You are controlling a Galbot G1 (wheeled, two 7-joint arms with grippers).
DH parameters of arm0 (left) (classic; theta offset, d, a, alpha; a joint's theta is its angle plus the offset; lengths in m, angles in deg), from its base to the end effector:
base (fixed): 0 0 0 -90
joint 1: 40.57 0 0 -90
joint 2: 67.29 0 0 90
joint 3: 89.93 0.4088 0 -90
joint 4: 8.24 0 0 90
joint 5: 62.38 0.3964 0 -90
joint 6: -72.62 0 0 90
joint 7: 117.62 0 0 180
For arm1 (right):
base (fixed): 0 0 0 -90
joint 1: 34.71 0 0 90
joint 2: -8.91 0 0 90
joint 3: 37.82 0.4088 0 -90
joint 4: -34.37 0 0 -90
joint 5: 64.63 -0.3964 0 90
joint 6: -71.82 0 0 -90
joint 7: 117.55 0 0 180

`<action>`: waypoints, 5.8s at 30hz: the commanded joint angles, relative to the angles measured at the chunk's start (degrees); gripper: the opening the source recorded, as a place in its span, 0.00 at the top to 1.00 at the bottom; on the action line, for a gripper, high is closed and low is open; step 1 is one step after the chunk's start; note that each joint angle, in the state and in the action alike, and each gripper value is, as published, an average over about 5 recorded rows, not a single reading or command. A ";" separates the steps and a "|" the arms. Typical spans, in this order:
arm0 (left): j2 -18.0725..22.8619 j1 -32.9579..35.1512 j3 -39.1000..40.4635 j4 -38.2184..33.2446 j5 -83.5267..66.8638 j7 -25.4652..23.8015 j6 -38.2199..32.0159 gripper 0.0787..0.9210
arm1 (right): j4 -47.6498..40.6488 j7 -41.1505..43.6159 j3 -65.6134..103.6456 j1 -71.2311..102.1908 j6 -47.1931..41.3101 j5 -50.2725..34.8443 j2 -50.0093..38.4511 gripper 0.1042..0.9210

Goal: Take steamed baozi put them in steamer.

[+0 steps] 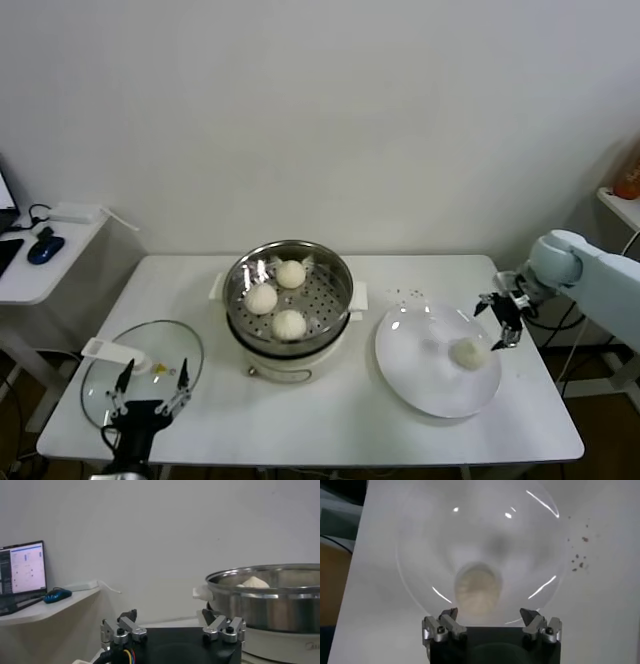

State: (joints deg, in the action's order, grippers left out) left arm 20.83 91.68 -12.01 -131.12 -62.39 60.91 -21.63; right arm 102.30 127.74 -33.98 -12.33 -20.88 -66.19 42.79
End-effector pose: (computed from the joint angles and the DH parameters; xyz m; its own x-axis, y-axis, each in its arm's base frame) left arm 0.1124 0.0760 -0.3604 -0.9895 -0.1218 0.0777 -0.1080 0.9808 0.1623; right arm 0.5782 -0.2587 -0.2115 -0.0878 -0.1238 0.9884 -0.9880 -0.1161 -0.1023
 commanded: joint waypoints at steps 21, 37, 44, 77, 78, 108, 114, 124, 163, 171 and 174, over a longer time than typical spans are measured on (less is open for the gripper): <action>-0.06 -1.23 0.01 1.20 -0.04 0.07 0.54 0.12 | -6.02 0.09 2.98 6.68 -1.65 2.79 6.05 0.12; -0.20 -1.66 -0.20 1.31 -0.16 0.11 0.73 0.12 | -5.76 0.38 3.40 6.34 -1.42 2.21 5.76 0.38; -0.16 -1.78 -0.19 1.17 -0.17 0.15 0.72 0.12 | -4.72 -0.38 -0.60 -1.48 -3.12 -5.99 5.64 0.40; -0.57 -0.17 0.28 -0.91 -0.66 0.18 0.00 0.12 | -8.69 -4.71 -24.12 -33.23 -10.64 -44.84 37.98 0.40; -0.57 -0.27 0.30 -0.92 -0.67 0.20 0.06 0.12 | -9.02 -4.73 -24.16 -32.57 -10.67 -44.45 38.59 0.40; -0.37 -2.09 1.39 -0.62 0.05 0.28 0.50 0.12 | -13.73 -3.93 -31.17 -26.26 -9.78 -39.97 42.59 0.40; -0.24 -1.91 1.49 -0.45 0.01 0.30 0.36 0.12 | -13.48 -4.14 -31.56 -25.59 -9.79 -39.60 42.36 0.40; -0.34 -2.02 1.51 -0.34 -0.15 0.29 0.39 0.12 | -15.05 -4.40 -30.71 -24.48 -9.40 -38.09 42.95 0.40; -0.61 -0.86 0.64 -2.15 -1.38 0.50 0.11 0.12 | 2.39 -10.67 -11.88 -25.05 -9.08 -41.19 12.59 0.12; -0.31 -0.51 1.90 -2.44 -1.22 0.26 -1.10 0.12 | 10.35 -24.69 13.60 -4.04 -8.96 -38.44 0.65 0.12; -0.10 -0.28 2.21 -2.36 -1.12 0.13 -1.21 0.12 | 15.38 -33.64 19.15 4.53 -7.29 -36.71 -3.25 0.12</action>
State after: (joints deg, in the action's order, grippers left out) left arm 20.47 90.95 -10.28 -133.46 -63.35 61.19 -22.34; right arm 104.51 113.97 -40.68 -31.31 -30.15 -106.70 57.00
